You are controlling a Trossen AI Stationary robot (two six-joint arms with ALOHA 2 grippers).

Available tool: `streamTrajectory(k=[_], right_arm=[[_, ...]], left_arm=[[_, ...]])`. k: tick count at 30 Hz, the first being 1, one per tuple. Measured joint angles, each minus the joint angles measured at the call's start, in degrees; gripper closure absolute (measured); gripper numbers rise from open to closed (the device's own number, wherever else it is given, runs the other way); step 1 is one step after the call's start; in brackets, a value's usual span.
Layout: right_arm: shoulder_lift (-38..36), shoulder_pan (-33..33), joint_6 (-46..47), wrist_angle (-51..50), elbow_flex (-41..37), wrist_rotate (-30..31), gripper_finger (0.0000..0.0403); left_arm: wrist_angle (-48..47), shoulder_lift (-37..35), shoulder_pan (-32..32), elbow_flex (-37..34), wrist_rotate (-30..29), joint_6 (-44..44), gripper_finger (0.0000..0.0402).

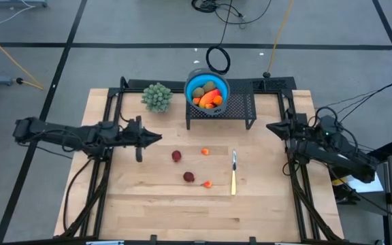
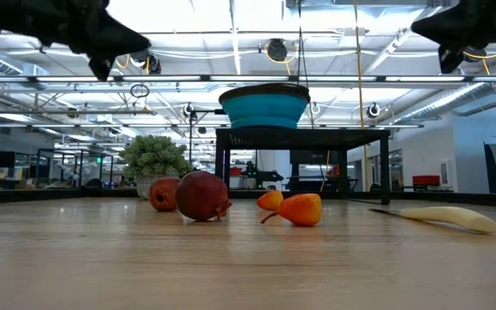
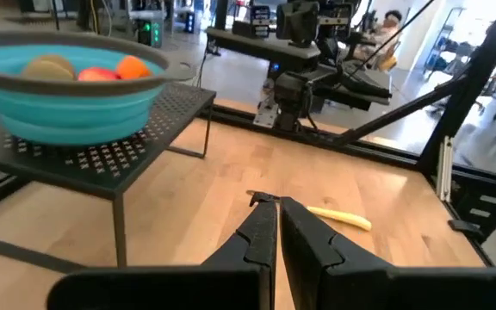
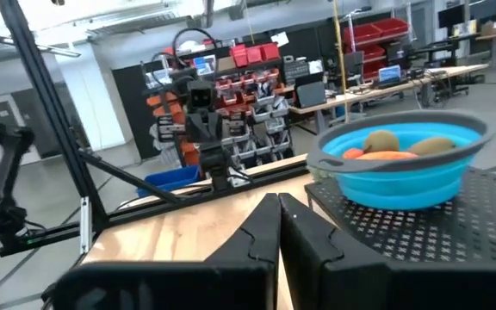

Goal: Pick & Place Fruit
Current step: Put the red pomegranate into the blue strainer bowl on the shelf

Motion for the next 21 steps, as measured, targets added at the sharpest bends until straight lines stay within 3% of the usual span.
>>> streamTrajectory(k=[8,21], right_arm=[[-0.7,0.0,-2.7,-2.6,0.0,1.2,0.0403],[-0.8,0.0,-6.5,-4.4,0.1,1.2,0.0403]], left_arm=[[-14.4,12.7,-0.8,13.4,0.0,-3.2,0.0385],[-39.5,33.0,-0.8,37.0,2.9,-25.8,0.0385]])
